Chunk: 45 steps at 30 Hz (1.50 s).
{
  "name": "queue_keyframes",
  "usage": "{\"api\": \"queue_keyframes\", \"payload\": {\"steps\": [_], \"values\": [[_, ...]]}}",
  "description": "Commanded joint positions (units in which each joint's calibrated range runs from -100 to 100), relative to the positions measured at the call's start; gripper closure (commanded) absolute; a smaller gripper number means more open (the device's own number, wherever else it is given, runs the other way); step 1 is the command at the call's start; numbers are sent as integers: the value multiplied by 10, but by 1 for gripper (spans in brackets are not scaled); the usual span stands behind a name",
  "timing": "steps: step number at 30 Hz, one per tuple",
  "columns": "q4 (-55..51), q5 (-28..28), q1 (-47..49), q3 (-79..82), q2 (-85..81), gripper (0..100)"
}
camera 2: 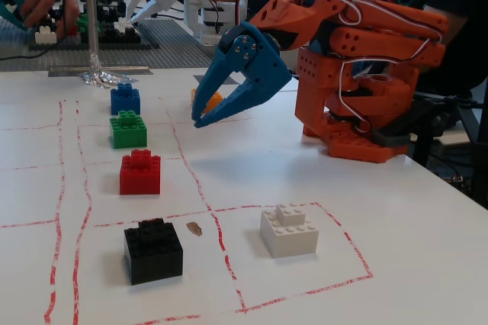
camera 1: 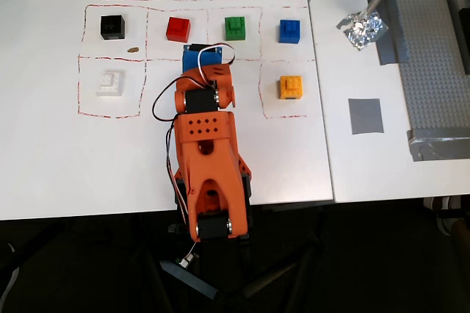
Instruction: Grab the block and put it in the grey marker
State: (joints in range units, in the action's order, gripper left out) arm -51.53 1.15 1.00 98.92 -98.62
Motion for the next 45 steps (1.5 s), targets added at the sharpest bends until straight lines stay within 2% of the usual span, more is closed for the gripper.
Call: {"api": "queue_keyframes", "payload": {"steps": [1,16,24,34,45], "values": [[2,-13,7,9,-9,100],[3,-11,5,9,-9,100],[-33,-4,-28,-113,49,100],[-145,79,-81,-356,263,100],[-261,174,-230,-615,539,98]]}}
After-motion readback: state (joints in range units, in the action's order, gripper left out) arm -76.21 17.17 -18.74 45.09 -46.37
